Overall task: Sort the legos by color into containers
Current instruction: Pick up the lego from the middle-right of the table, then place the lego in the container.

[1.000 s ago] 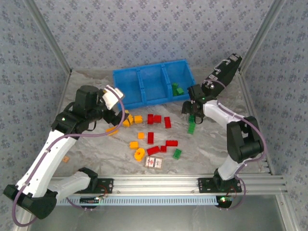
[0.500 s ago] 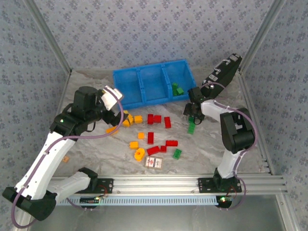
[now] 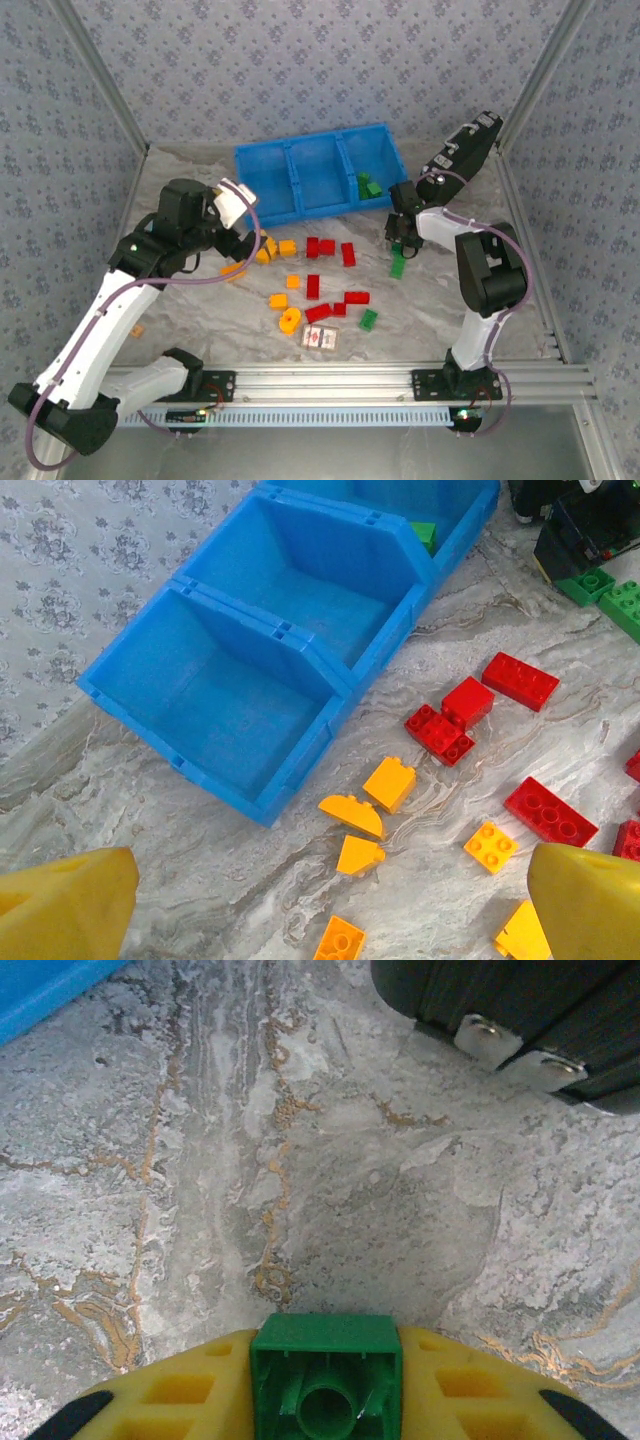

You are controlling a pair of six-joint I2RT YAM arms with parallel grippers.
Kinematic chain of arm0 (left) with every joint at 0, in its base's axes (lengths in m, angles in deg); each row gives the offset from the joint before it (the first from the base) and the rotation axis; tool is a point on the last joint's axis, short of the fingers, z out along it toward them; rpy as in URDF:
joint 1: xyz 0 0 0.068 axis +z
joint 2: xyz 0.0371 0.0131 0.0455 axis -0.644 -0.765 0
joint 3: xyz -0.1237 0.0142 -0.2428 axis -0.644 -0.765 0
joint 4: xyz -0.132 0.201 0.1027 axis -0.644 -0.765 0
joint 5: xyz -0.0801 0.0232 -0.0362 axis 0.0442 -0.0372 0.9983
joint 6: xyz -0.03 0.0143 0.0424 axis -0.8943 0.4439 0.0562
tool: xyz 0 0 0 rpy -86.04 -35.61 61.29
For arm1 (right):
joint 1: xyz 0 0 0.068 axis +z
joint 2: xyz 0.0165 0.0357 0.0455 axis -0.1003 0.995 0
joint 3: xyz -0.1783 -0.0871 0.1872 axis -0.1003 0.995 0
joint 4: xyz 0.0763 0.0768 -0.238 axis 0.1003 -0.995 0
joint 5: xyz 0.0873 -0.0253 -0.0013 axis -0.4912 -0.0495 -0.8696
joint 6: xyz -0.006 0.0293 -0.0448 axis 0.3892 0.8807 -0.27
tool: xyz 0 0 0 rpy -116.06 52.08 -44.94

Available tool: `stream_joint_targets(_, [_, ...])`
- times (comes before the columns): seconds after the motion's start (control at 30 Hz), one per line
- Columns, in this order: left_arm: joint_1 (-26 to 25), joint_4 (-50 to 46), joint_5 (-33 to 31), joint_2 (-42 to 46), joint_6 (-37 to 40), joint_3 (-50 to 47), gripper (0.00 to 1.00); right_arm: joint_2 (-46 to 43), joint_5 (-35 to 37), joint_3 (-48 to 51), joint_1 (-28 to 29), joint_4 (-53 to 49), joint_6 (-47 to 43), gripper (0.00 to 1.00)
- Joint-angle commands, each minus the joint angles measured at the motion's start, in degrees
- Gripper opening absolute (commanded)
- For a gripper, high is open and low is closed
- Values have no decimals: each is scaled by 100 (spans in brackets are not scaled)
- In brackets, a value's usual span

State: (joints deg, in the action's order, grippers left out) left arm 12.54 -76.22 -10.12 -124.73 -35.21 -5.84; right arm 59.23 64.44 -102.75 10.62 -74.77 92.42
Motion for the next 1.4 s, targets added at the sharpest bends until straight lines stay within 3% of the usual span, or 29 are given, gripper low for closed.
stream_joint_targets(0.0, [-49,157,-85,59,14,-68,100,241,-179,-71,-31,-47,-117,31])
stream_joint_targets(0.3, [-49,248,-267,74,64,-130,100,341,-216,-1569,16,-544,-654,29])
stream_joint_targets(0.97, [-49,106,-715,-120,312,-16,100,3060,-592,-5746,-168,-1370,-1011,31])
stream_joint_targets(1.17, [-49,133,-731,-43,321,-76,100,3232,-593,-6024,-189,-1635,-1118,39])
stream_joint_targets(1.37, [-49,202,-621,205,287,-186,100,2749,-537,-5531,-132,-1532,-1226,48])
